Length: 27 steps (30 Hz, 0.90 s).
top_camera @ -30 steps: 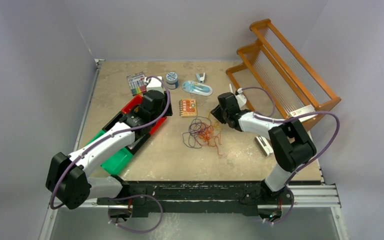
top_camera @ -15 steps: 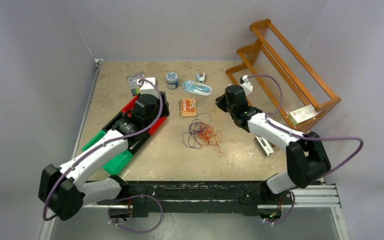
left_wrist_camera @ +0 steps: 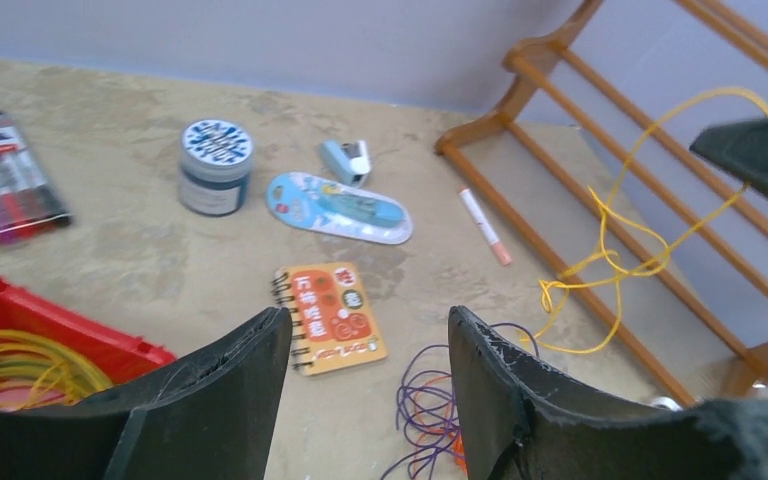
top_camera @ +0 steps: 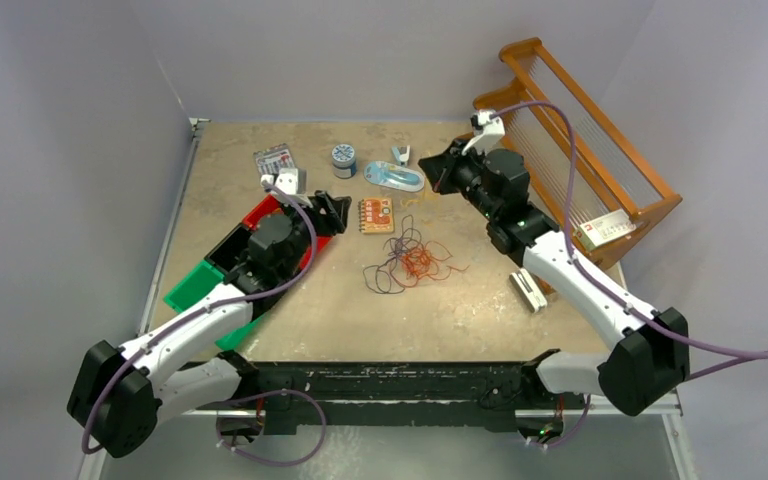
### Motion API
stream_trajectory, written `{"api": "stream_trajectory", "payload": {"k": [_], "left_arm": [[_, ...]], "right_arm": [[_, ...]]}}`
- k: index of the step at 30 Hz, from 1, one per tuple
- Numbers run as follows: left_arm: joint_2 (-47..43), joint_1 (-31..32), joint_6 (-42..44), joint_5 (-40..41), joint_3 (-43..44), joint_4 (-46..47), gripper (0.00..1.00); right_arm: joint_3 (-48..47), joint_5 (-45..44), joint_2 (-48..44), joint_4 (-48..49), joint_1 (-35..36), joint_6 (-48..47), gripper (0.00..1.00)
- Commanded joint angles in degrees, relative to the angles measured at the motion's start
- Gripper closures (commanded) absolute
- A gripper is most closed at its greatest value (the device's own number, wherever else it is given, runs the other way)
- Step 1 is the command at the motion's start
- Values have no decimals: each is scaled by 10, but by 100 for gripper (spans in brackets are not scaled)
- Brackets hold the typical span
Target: Untangle the cables
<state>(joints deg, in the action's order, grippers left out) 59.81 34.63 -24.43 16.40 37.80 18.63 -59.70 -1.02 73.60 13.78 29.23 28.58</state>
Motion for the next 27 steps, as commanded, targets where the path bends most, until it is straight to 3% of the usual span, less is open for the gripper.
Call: {"api": "stream_trajectory", "payload": {"k": [1, 9, 14, 27], "left_arm": [[6, 1, 4, -71, -48, 226, 41], [20, 1, 45, -171, -99, 402, 37], [25, 1, 43, -169, -108, 455, 36], [102, 2, 66, -215, -70, 516, 40]], "right_arm": [[-75, 125, -8, 34, 0, -86, 100], [-117, 240, 18, 19, 0, -132, 100], [-132, 312, 30, 0, 0, -172, 100], [-149, 376, 48, -15, 1, -172, 100]]}}
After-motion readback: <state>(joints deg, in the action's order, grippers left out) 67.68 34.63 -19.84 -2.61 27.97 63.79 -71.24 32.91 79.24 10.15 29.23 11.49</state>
